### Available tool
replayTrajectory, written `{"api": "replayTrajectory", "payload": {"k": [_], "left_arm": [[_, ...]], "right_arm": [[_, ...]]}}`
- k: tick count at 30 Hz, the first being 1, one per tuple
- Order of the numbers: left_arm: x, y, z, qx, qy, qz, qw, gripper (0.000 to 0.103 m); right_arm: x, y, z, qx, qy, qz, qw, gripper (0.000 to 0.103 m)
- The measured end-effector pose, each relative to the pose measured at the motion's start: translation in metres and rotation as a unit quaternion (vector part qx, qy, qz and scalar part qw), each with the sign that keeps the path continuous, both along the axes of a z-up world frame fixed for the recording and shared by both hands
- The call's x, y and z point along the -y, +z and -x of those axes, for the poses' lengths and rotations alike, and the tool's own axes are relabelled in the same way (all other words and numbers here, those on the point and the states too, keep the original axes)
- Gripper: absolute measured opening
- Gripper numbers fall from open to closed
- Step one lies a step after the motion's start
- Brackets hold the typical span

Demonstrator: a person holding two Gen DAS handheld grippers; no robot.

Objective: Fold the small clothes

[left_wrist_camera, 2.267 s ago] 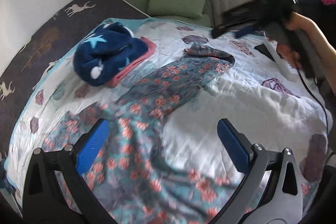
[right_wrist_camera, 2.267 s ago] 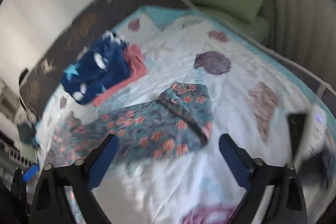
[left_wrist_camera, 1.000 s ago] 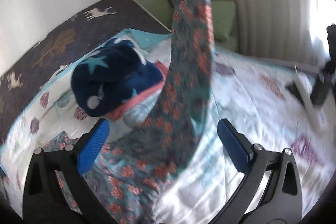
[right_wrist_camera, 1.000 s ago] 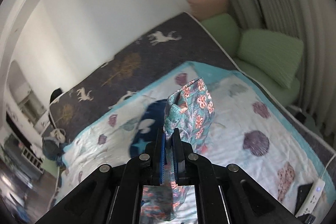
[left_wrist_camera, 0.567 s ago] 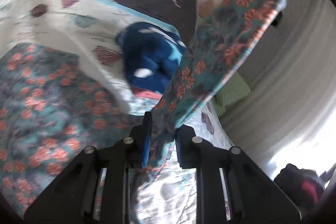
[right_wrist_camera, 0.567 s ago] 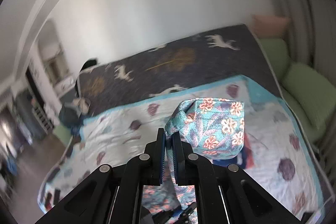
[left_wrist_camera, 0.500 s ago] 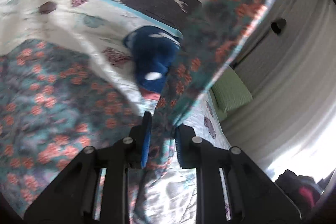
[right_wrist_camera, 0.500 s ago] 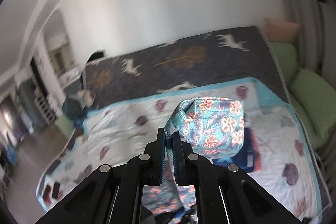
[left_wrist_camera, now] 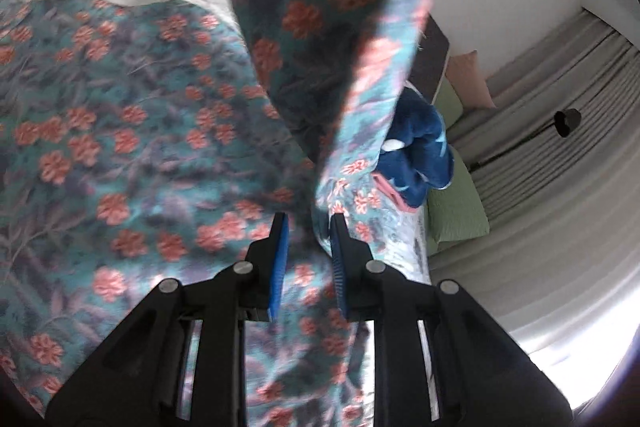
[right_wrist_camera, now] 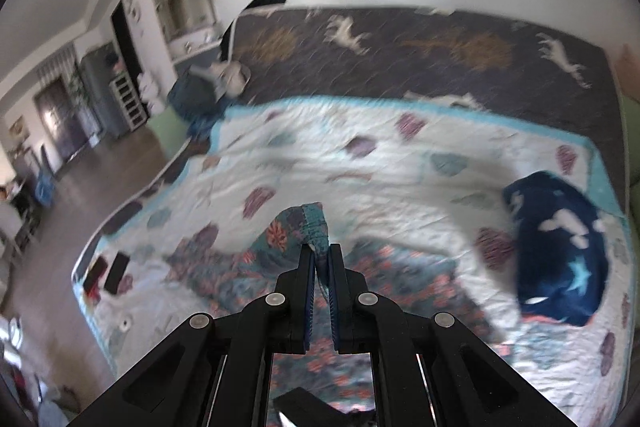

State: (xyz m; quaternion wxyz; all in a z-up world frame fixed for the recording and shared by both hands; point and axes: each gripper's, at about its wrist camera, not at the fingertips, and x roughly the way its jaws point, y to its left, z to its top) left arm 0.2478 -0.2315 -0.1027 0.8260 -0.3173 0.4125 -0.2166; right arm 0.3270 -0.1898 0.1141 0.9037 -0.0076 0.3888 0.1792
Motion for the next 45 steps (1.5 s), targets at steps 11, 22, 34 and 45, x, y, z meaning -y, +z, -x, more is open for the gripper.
{"api": "replayTrajectory", "payload": {"k": [11,22,34,45], "left_arm": [[-0.015,-0.039,-0.007,-0.082,0.017,0.036,0.9958,0.024],[-0.007,-0.029,0.003,-0.066,-0.059,0.01,0.996,0.084],[-0.104,-0.006,0.081,-0.087,-0.112,-0.001,0.9899,0.085],[-0.238,-0.026,-0.022,-0.089,-0.028,0.039,0.9949,0.099]], "right_arm": [[-0.087,-0.126,-0.016,-0.131,0.06,0.097,0.985,0.005],[-0.116,-0.162,0.004,-0.236,0.127,0.132,0.954,0.021],[0.061,0.031,0.108,0.02,-0.013,0.025,0.999,0.079],[0.16,-0.02,0.252,0.019,-0.024,-0.202,0.979,0.083]]}}
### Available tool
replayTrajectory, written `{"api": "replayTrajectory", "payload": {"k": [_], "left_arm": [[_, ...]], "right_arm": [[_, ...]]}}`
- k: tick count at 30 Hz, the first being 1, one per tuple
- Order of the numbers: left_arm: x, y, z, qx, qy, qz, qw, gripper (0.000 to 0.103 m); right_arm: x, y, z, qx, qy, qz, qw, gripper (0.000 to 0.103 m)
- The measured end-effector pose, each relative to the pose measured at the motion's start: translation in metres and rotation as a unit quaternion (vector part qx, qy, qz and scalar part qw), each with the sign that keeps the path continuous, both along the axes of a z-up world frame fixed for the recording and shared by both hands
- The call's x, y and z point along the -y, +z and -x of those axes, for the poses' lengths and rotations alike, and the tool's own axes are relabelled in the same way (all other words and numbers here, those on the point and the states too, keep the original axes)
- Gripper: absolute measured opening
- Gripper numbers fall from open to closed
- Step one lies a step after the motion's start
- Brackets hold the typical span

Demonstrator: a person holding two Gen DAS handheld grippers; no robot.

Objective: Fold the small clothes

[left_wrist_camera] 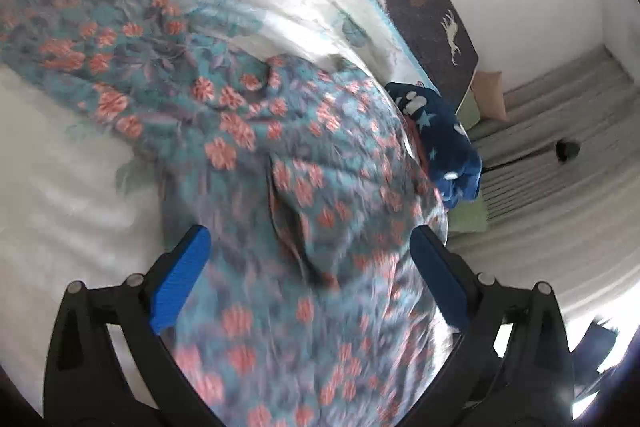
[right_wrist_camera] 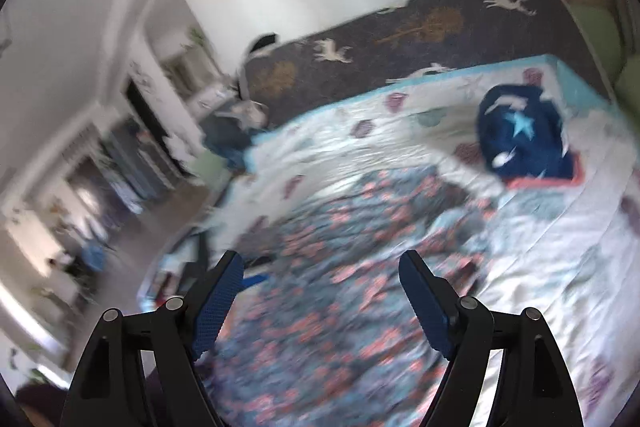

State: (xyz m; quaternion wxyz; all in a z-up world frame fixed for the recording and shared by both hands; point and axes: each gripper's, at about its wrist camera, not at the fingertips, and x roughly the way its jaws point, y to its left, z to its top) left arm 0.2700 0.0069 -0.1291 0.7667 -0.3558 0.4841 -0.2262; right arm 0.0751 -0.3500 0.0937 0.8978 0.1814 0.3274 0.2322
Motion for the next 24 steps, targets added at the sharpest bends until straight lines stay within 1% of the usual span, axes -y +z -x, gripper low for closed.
{"api": "replayTrajectory", "payload": {"k": [1,2,3,5,8,10,13,15,17,19,20,21,23,24], "left_arm": [[0.002,-0.008,-0.011,-0.013,-0.019,0.019,0.9996,0.099],[0.005,-0.015,-0.019,-0.028,-0.027,0.03,0.9988,0.099],[0.008,-0.017,-0.024,-0.033,-0.029,0.036,0.9983,0.099],[0.012,-0.016,-0.03,-0.029,-0.027,0.055,0.9977,0.099],[0.018,-0.014,-0.034,-0.027,-0.039,0.096,0.9942,0.099],[0.023,-0.018,-0.042,-0.039,-0.043,0.123,0.9907,0.099],[0.03,-0.021,-0.054,-0.062,-0.042,0.107,0.9914,0.099],[0.032,-0.018,-0.059,-0.067,-0.039,0.108,0.9912,0.098],[0.032,-0.017,-0.06,-0.067,-0.037,0.103,0.9917,0.09],[0.031,-0.021,-0.059,-0.077,-0.023,0.079,0.9936,0.069],[0.028,-0.021,-0.055,-0.077,-0.015,0.073,0.9943,0.066],[0.025,-0.021,-0.052,-0.075,-0.013,0.072,0.9945,0.065],[0.02,-0.017,-0.047,-0.069,-0.01,0.066,0.9953,0.065],[0.017,-0.014,-0.044,-0.071,-0.007,0.056,0.9959,0.065]], "right_arm": [[0.001,-0.008,0.007,-0.005,-0.005,0.0,1.0,0.083],[0.003,-0.014,0.013,-0.008,-0.017,0.01,1.0,0.083],[0.003,-0.02,0.02,-0.009,-0.027,0.022,0.999,0.083],[0.004,-0.03,0.029,-0.019,-0.038,0.038,0.998,0.083],[0.012,-0.049,0.042,-0.041,-0.046,0.031,0.998,0.083],[0.016,-0.06,0.044,-0.054,-0.05,0.021,0.997,0.083],[0.02,-0.068,0.046,-0.06,-0.054,0.016,0.997,0.083],[0.019,-0.069,0.045,-0.059,-0.056,0.011,0.997,0.083],[0.018,-0.071,0.044,-0.055,-0.054,0.009,0.997,0.083],[0.018,-0.07,0.042,-0.052,-0.053,0.006,0.997,0.083],[0.016,-0.069,0.042,-0.051,-0.053,0.007,0.997,0.083],[0.015,-0.069,0.042,-0.049,-0.053,0.011,0.997,0.083],[0.013,-0.068,0.043,-0.047,-0.054,0.02,0.997,0.083],[0.012,-0.067,0.043,-0.046,-0.052,0.021,0.997,0.083]]}}
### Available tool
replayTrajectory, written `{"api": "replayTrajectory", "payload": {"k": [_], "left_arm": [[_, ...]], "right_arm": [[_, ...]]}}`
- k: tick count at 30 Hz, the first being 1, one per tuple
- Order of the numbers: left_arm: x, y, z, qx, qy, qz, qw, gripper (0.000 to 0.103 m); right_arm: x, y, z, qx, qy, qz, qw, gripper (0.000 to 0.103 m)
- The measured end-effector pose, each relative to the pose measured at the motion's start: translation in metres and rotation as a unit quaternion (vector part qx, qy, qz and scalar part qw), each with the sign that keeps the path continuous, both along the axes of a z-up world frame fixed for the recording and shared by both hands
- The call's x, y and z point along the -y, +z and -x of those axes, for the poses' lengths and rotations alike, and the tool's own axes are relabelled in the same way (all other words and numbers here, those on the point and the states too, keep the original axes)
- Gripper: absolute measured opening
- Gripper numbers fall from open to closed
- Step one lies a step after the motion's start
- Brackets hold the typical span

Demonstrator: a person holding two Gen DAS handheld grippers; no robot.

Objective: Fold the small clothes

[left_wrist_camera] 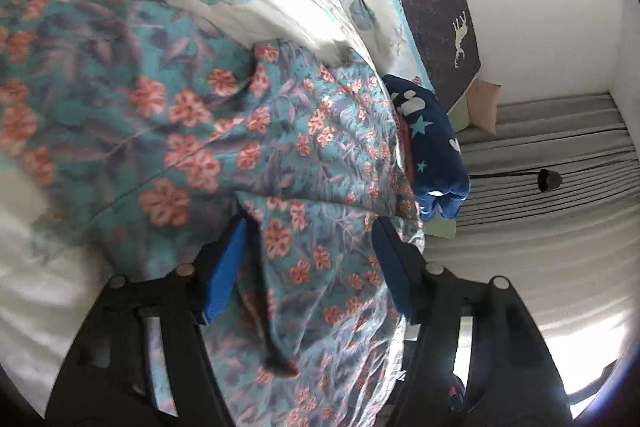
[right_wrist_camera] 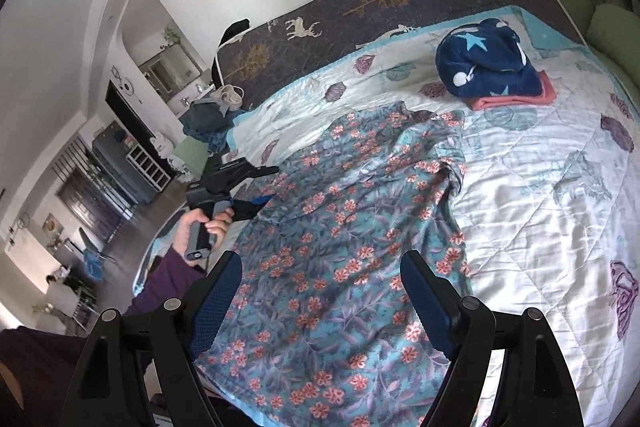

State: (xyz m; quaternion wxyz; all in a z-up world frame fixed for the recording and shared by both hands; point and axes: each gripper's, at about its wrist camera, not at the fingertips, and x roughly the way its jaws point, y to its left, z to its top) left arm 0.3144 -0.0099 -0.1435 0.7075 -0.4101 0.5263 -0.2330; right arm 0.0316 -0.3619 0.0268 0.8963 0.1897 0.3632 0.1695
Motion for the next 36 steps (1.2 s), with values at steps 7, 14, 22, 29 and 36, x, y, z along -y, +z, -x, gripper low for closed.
{"api": "replayTrajectory", "payload": {"k": [7,14,22,29,36], "left_arm": [[0.002,-0.013,0.002,-0.029,-0.026,0.009,0.9992,0.058],[0.015,-0.026,-0.003,-0.02,-0.037,0.032,0.9986,0.006],[-0.008,0.031,0.002,0.102,-0.018,0.015,0.9945,0.006],[-0.023,0.022,-0.009,0.082,-0.011,-0.007,0.9966,0.009],[-0.01,-0.014,-0.007,0.024,-0.043,0.045,0.9977,0.063]], "right_arm": [[0.003,-0.001,0.002,0.014,0.008,-0.03,0.999,0.083],[-0.001,-0.006,-0.01,0.001,0.009,-0.032,0.999,0.084],[-0.004,-0.014,-0.016,-0.015,0.012,-0.031,0.999,0.084],[-0.012,-0.022,-0.032,-0.028,0.013,-0.015,0.999,0.084],[-0.02,-0.031,-0.04,-0.041,0.027,-0.015,0.999,0.084]]}}
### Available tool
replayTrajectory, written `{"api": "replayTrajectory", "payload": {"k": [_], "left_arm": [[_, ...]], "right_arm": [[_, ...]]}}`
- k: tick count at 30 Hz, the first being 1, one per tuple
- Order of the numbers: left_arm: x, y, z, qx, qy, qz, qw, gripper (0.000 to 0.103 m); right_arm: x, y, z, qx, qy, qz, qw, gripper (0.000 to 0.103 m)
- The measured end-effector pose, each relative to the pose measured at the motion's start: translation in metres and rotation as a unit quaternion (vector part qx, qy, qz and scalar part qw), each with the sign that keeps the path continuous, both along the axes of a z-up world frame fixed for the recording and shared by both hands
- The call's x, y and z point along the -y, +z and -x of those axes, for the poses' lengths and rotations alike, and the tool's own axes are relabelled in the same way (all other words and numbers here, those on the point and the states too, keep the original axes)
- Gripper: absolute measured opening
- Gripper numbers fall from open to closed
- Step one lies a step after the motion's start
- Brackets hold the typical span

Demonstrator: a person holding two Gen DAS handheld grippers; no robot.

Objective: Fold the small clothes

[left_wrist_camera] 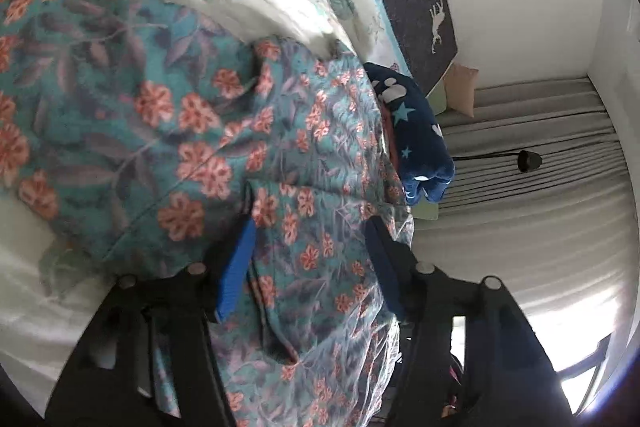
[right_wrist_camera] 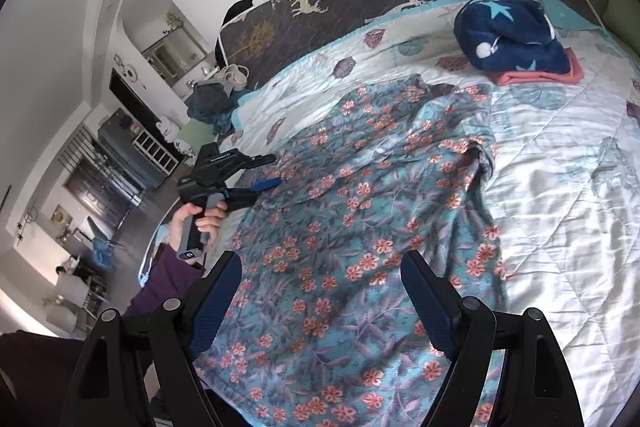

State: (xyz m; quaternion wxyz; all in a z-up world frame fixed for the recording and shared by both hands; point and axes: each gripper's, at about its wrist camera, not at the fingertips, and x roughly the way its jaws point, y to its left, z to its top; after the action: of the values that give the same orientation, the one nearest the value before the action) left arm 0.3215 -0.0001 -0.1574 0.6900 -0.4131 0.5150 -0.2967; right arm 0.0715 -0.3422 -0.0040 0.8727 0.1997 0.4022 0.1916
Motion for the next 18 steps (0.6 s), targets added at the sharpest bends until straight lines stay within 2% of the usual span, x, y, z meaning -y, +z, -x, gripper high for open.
{"api": "replayTrajectory", "payload": {"k": [3,5,7,8,9,10,11,12,15,17,18], "left_arm": [[0.008,0.002,-0.004,-0.016,-0.007,-0.018,0.9997,0.066],[0.007,0.005,-0.007,-0.038,0.007,-0.021,0.9991,0.066],[-0.001,0.014,-0.008,-0.029,0.03,-0.021,0.9989,0.067],[-0.005,0.018,-0.009,-0.013,0.035,-0.037,0.9986,0.069],[-0.005,0.021,-0.013,-0.003,0.035,-0.062,0.9975,0.076],[-0.003,0.021,-0.017,-0.006,0.026,-0.09,0.9956,0.079],[0.001,0.017,-0.022,-0.016,0.008,-0.096,0.9952,0.079],[0.005,0.012,-0.026,-0.026,-0.009,-0.089,0.9956,0.079],[0.006,0.012,-0.031,-0.026,-0.01,-0.069,0.9973,0.079],[0.005,0.007,-0.032,-0.029,-0.001,-0.051,0.9983,0.071],[0.005,0.003,-0.032,-0.032,-0.003,-0.041,0.9986,0.056]], "right_arm": [[-0.002,0.0,-0.002,-0.003,0.005,-0.001,1.0,0.084],[-0.003,0.0,-0.005,-0.002,0.008,-0.001,1.0,0.084],[-0.005,0.002,-0.008,-0.001,0.006,0.006,1.0,0.084],[-0.006,0.003,-0.01,-0.001,0.011,0.009,1.0,0.084],[-0.008,0.004,-0.013,-0.003,0.021,0.01,1.0,0.084],[-0.011,0.004,-0.017,-0.006,0.031,0.011,0.999,0.084],[-0.015,0.003,-0.025,-0.013,0.04,0.014,0.999,0.084],[-0.017,0.001,-0.03,-0.017,0.042,0.015,0.999,0.085],[-0.036,-0.015,-0.06,-0.043,0.063,-0.008,0.997,0.085],[-0.045,-0.026,-0.077,-0.052,0.064,-0.037,0.996,0.085],[-0.051,-0.034,-0.088,-0.059,0.067,-0.061,0.994,0.085]]}}
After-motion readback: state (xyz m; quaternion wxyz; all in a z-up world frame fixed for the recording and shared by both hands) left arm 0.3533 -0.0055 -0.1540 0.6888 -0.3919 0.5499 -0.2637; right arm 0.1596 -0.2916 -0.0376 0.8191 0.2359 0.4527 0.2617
